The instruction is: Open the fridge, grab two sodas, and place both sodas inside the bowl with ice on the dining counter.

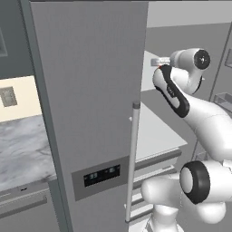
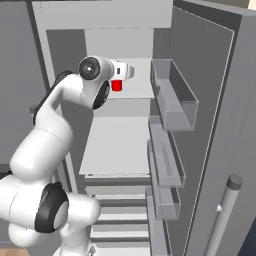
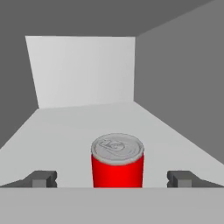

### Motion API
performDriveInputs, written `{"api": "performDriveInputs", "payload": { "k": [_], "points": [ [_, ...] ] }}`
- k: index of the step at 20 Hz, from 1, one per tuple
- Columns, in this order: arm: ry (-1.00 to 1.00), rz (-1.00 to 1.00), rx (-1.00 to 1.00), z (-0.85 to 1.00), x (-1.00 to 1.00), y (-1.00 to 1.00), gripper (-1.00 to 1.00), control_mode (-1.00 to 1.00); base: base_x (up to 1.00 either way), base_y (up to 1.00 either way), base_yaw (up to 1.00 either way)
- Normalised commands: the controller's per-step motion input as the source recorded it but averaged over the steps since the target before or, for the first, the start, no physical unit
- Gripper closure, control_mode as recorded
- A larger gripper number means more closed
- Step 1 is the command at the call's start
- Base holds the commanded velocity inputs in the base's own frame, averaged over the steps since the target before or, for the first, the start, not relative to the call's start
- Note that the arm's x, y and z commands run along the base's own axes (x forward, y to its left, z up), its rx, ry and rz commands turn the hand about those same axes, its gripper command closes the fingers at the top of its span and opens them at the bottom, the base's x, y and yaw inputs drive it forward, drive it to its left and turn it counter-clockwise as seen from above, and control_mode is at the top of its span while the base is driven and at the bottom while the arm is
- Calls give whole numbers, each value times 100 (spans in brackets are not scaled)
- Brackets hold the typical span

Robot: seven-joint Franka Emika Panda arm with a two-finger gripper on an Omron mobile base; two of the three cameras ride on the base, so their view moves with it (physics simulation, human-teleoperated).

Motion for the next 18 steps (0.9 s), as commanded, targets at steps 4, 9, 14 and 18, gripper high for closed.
{"api": "performDriveInputs", "payload": {
  "k": [4, 9, 14, 18],
  "points": [
    [0, 0, 0, -2, 19, 0, -100, -100, 0, 0, 0],
    [0, 0, 0, -8, 21, -1, -100, -100, 0, 0, 0],
    [0, 0, 0, -17, 20, -3, -100, -100, 0, 0, 0],
    [1, 0, 0, -24, 17, 0, 100, -100, 0, 0, 0]
  ]
}}
